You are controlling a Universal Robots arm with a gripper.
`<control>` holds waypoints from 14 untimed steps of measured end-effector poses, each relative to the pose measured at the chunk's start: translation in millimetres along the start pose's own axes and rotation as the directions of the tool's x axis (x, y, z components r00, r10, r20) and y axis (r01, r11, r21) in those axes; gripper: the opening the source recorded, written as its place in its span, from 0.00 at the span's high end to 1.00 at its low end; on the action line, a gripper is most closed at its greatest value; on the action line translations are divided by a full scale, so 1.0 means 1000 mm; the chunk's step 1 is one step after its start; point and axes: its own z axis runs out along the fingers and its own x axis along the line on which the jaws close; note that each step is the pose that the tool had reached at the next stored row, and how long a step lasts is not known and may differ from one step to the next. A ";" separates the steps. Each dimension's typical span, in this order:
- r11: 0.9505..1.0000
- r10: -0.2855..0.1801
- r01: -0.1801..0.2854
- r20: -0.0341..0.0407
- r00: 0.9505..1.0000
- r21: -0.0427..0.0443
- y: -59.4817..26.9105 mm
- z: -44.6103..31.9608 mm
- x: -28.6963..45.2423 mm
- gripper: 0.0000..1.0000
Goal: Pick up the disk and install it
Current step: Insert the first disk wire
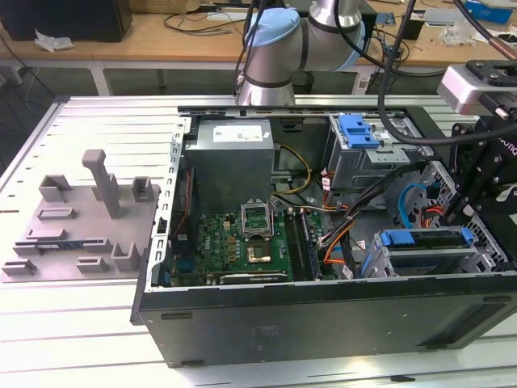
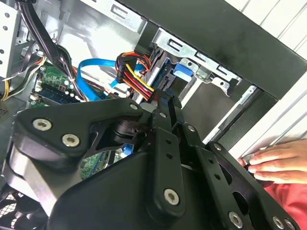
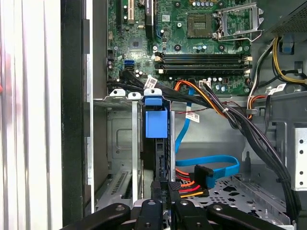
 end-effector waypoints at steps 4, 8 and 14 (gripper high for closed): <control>1.000 -0.002 0.002 0.000 1.000 0.000 0.0000 0.0004 0.0000 0.84; 1.000 -0.004 0.004 0.000 1.000 0.000 0.0000 0.0011 0.0000 0.84; 1.000 -0.011 0.011 0.000 1.000 0.000 -0.0001 0.0031 0.0000 0.84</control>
